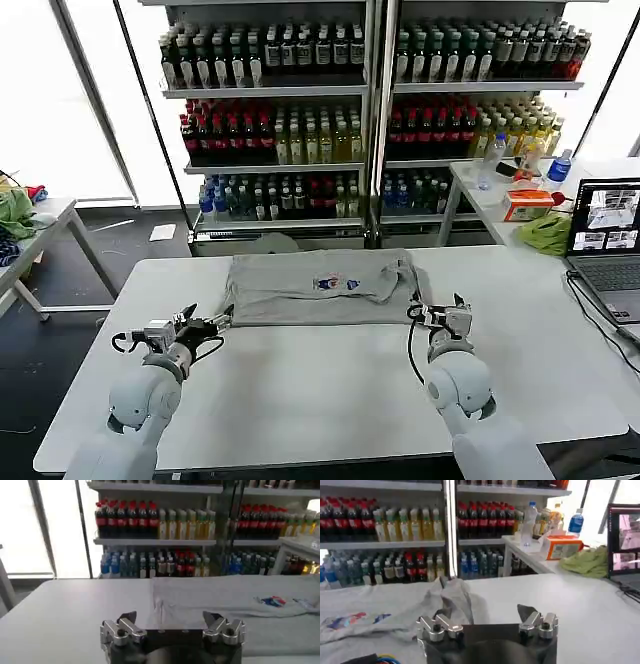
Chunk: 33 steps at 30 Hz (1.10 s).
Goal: Fold and organize the clothes.
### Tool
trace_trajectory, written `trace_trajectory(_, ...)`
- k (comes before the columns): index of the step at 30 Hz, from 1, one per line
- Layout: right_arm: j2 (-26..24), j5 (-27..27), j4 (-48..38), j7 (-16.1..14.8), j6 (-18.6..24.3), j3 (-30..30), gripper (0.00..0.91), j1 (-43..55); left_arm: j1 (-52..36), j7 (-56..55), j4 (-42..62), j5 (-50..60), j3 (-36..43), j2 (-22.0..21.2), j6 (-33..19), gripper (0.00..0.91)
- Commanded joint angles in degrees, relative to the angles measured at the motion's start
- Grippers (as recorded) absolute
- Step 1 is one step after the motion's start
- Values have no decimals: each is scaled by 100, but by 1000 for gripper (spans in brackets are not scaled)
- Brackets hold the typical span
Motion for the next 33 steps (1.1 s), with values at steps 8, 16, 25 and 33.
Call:
trace_trajectory(8, 6, -108, -430, -5, -5, -59, 907, 104, -235, -49, 426, 90, 206, 51, 134, 907)
trace_trajectory(16, 126, -174, -690, -26, 0, -86, 907, 204, -304, -62, 540, 207, 312, 70, 180, 907)
trace_trajectory(25, 206, -256, -761, -23, -5, -160, 907, 228, -367, -70, 655, 240, 386, 73, 183, 907)
trace_trajectory(33, 279, -304, -848, -7, -4, -168, 907, 167, -309, -86, 643, 253, 414, 86, 184, 907)
